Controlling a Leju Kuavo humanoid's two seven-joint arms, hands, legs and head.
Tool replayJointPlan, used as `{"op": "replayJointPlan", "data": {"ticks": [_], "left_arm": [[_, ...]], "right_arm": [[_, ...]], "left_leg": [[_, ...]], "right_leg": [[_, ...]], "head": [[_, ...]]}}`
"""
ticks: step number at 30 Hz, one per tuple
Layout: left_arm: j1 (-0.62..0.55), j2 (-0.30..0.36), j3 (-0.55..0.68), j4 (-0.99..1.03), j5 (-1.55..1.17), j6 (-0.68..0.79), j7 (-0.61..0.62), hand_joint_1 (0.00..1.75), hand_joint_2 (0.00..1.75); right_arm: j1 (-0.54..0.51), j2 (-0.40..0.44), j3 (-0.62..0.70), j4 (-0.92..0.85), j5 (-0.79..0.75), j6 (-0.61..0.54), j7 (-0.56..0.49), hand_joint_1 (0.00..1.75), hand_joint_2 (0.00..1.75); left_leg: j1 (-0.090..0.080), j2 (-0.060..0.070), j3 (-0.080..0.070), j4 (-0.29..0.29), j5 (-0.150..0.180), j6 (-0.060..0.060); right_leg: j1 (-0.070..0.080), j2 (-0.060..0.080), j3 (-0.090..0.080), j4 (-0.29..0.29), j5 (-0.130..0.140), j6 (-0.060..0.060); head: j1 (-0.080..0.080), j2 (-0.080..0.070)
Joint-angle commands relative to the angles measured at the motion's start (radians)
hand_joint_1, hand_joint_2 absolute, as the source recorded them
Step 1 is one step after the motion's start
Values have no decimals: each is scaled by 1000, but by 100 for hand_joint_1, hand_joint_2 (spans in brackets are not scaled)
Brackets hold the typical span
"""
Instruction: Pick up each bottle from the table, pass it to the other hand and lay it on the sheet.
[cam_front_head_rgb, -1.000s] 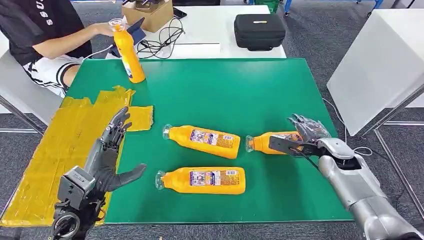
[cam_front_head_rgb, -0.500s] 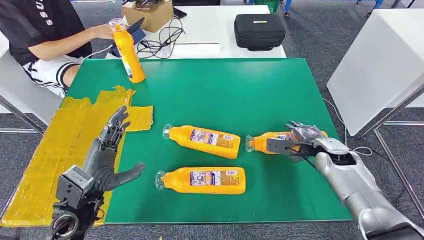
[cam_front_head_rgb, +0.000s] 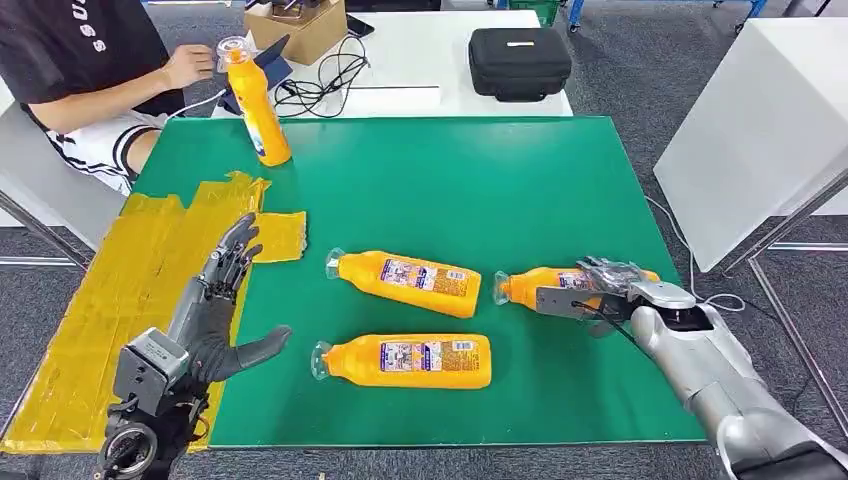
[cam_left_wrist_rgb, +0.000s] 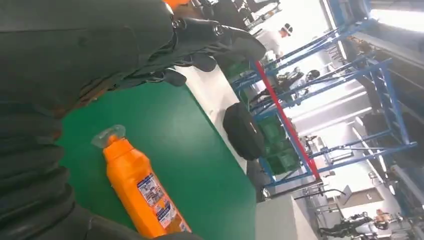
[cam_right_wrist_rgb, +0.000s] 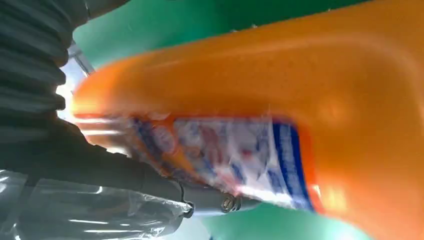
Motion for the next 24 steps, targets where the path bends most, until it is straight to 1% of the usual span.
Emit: {"op": "replayJointPlan", "data": {"ticks": [1, 3, 4, 6, 11, 12, 13, 22, 24], "left_arm": [[-5, -11, 11, 61, 4, 0, 9, 0, 175], [-3, -11, 12, 60, 4, 1, 9, 0, 175], [8, -19, 20, 59, 8, 1, 13, 0, 175], [10, -29, 24, 60, 8, -2, 16, 0, 175], [10, -29, 24, 60, 8, -2, 16, 0, 175], [10, -29, 24, 60, 8, -2, 16, 0, 175], [10, -29, 24, 60, 8, -2, 16, 0, 175], [6, -36, 26, 64, 7, -4, 21, 0, 175], [1, -40, 28, 70, 7, -6, 23, 0, 175]], "right_arm": [[-17, -23, 56, 63, -3, 23, -2, 0, 175], [-20, -24, 56, 61, -3, 25, -2, 0, 175], [-15, -38, 51, 46, -9, 27, -4, 0, 175], [-3, -45, 45, 32, -8, 27, 2, 0, 175], [-3, -45, 45, 32, -8, 27, 2, 0, 175], [-3, -45, 45, 32, -8, 27, 2, 0, 175], [-3, -45, 45, 32, -8, 27, 2, 0, 175], [3, -48, 42, 28, -5, 22, 4, 0, 175], [7, -51, 40, 25, -3, 18, 6, 0, 175]], "left_leg": [[0, -1, 4, -1, -1, -1], [1, -1, 4, -1, -1, -1], [0, 0, 2, -1, 0, 0], [0, 0, 3, -1, 0, 0], [0, 0, 4, -1, 0, -1], [1, 0, 6, -1, -2, -1], [0, 0, 3, -1, 0, 0], [0, 0, 5, -1, -1, -1], [0, 0, 3, -1, 0, 0]], "right_leg": [[0, -2, 4, -2, -1, 1], [0, -3, 5, -2, -1, 1], [0, -1, 2, -1, 0, 1], [0, -1, 3, -1, 0, 1], [0, -2, 4, -2, 0, 1], [0, -2, 7, -2, -1, 2], [0, -1, 3, -2, 0, 1], [0, -2, 5, -2, -1, 1], [0, -1, 3, -1, 0, 1]], "head": [[0, 0], [0, 0], [0, 0], [0, 0], [0, 0], [0, 0], [0, 0], [0, 0], [0, 0]]}}
